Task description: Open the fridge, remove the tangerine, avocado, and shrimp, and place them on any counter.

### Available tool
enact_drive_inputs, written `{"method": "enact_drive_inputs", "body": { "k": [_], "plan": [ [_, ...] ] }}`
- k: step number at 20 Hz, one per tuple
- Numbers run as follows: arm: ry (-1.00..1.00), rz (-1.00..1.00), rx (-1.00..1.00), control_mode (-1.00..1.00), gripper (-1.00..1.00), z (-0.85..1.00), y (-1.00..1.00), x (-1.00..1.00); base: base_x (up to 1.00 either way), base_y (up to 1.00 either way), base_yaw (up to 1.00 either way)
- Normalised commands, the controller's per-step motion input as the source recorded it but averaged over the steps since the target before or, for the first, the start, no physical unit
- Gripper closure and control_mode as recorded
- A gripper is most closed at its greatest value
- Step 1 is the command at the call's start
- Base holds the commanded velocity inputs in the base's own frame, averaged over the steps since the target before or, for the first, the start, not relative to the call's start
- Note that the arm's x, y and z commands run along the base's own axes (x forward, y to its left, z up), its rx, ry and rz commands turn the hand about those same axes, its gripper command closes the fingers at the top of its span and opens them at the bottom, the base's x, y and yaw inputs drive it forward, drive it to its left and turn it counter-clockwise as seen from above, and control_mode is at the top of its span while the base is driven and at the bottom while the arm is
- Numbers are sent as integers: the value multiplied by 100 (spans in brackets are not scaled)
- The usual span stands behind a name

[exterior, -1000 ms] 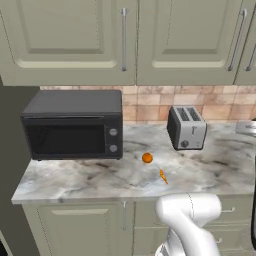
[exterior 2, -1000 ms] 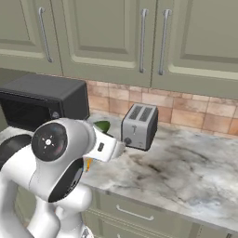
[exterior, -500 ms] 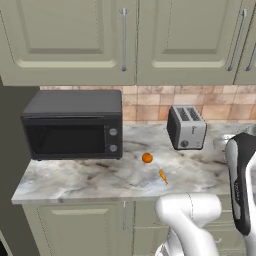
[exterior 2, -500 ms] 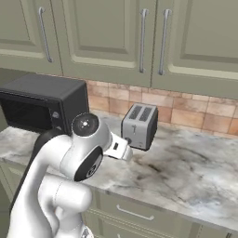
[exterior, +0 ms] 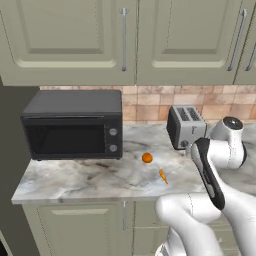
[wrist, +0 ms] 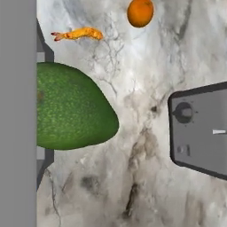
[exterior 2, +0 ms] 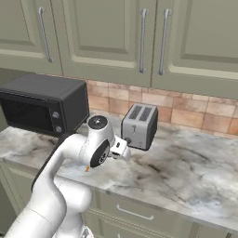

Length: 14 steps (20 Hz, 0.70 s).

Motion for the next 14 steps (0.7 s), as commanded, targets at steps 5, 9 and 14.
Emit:
{"method": "enact_drive_inputs", "body": {
  "k": [5,9,14],
  "plan": [
    [6,1,0,-100,100,-72,7,98,0,0,0],
    [2,0,0,-100,100,-43,0,87,0,0,0],
    [0,0,0,-100,100,-15,-1,40,0,0,0]
  ]
}}
